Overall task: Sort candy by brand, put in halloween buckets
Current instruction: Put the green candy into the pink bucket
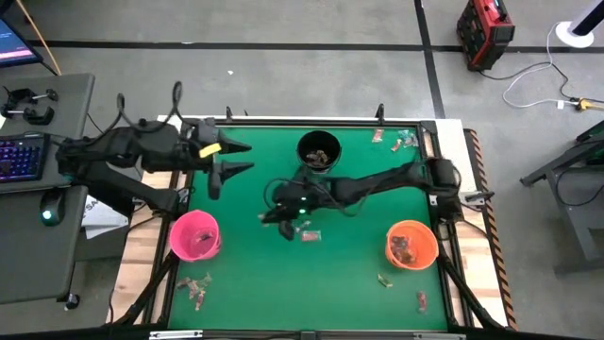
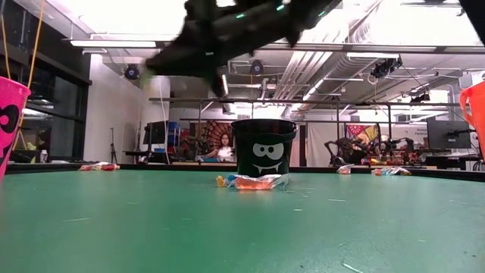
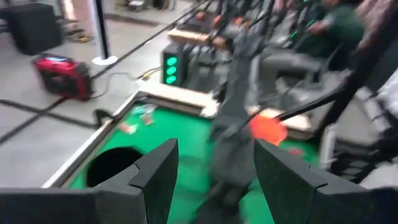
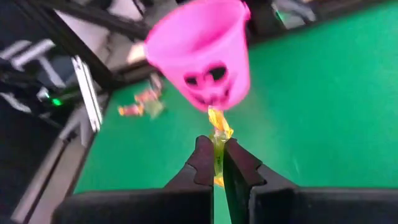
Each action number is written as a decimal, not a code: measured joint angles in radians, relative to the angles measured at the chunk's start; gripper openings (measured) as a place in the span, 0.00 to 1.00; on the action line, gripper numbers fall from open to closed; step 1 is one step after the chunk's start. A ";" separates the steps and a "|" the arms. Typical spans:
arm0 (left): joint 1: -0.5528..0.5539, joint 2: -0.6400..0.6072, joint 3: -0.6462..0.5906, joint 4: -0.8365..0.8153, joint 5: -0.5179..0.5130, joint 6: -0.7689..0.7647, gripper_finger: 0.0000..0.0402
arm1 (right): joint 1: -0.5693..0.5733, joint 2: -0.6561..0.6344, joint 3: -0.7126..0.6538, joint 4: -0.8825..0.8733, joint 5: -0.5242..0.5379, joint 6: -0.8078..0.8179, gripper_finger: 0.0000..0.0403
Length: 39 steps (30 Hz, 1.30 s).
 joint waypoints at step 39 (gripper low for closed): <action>-0.030 0.024 0.000 0.137 -0.044 -0.087 0.50 | 0.040 0.610 0.839 0.058 0.025 0.108 0.60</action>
